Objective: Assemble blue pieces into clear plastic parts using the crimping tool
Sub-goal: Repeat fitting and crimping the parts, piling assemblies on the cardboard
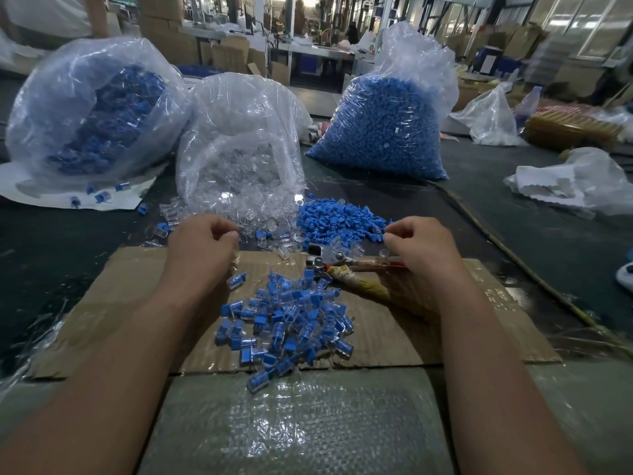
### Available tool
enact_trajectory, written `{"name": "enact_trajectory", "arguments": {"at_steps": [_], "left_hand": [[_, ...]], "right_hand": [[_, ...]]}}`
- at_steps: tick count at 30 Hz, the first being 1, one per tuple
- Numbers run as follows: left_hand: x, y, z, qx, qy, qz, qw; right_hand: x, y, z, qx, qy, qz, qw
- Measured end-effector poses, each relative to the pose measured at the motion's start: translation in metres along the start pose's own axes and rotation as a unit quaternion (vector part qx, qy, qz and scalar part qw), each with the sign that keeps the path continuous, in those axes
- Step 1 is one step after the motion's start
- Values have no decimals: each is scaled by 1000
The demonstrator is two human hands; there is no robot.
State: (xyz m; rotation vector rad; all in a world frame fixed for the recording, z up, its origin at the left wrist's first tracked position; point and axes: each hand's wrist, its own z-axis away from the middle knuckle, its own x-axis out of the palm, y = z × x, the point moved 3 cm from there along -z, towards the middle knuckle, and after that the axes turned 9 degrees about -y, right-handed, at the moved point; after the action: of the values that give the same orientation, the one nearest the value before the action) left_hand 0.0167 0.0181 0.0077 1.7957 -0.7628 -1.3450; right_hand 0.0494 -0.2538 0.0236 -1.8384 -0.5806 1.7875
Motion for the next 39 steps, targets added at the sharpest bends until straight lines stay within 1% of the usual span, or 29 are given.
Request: {"name": "enact_trajectory", "arguments": {"at_steps": [3, 5, 9, 12, 18, 24, 30, 35, 39], "left_hand": [[2, 2, 3, 10, -9, 36, 999], [3, 3, 5, 21, -17, 65, 998], [6, 9, 8, 57, -27, 65, 996], [7, 12, 9, 75, -29, 59, 995], [6, 14, 9, 92, -29, 91, 991], [8, 16, 11, 113, -46, 69, 990], [10, 17, 11, 126, -57, 67, 988], [9, 19, 10, 131, -45, 85, 987], [9, 20, 12, 145, -45, 80, 985]], "right_hand": [[3, 3, -8, 15, 31, -4, 999], [10, 2, -13, 8, 26, 8, 1000], [23, -4, -20, -28, -23, 47, 998], [29, -5, -22, -36, -66, 69, 995], [26, -14, -32, -43, -80, 62, 994], [32, -21, -52, -60, -101, 103, 988], [33, -14, -61, -58, -161, 191, 966], [17, -6, -50, -65, -172, 165, 969], [8, -2, -39, -78, -142, 117, 980]]}}
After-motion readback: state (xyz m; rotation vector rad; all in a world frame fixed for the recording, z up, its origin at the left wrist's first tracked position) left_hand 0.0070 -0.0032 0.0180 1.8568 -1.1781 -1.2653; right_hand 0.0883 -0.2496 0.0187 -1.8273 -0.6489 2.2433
